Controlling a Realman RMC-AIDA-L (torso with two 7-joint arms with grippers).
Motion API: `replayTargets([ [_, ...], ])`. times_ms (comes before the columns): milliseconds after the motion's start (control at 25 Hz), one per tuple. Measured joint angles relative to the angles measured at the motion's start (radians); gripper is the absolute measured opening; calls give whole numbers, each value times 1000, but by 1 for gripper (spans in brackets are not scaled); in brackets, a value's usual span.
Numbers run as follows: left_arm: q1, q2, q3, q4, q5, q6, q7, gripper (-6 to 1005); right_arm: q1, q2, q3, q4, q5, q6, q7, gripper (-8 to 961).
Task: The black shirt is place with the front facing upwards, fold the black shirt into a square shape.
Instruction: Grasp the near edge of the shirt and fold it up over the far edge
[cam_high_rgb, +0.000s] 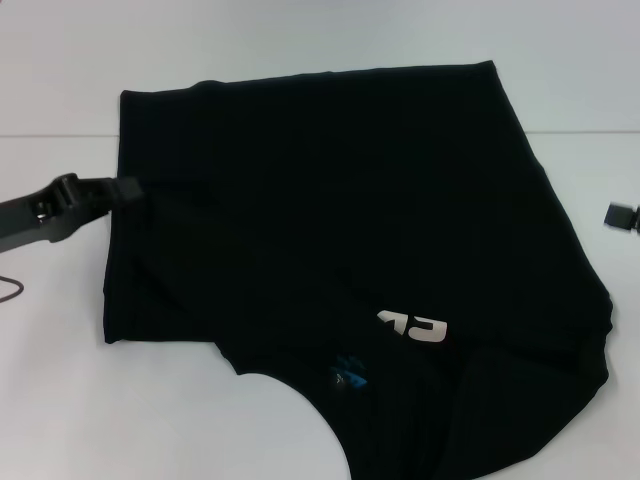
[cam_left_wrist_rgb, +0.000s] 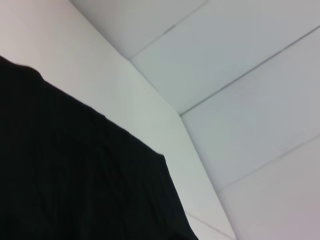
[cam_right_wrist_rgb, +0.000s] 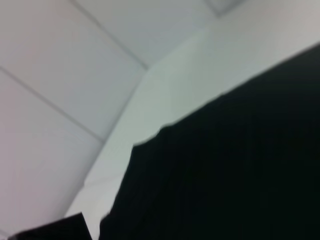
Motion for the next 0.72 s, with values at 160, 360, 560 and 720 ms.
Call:
replayTargets([
  [160, 0, -3, 26, 4, 0, 29, 9, 33, 12, -36, -82, -70, -47, -77, 129, 95],
  [360, -3, -5, 66, 29, 0, 51, 17, 33, 68, -72, -220, -184, -160, -161, 360, 245],
  [560, -11, -6, 87, 42, -5, 67, 28, 33, 196, -87, -274, -186, -319, -248, 517, 583],
  [720, -17, -10, 94, 41, -12, 73, 45, 33, 288, -63, -296, -177, -431, -274, 593, 684],
])
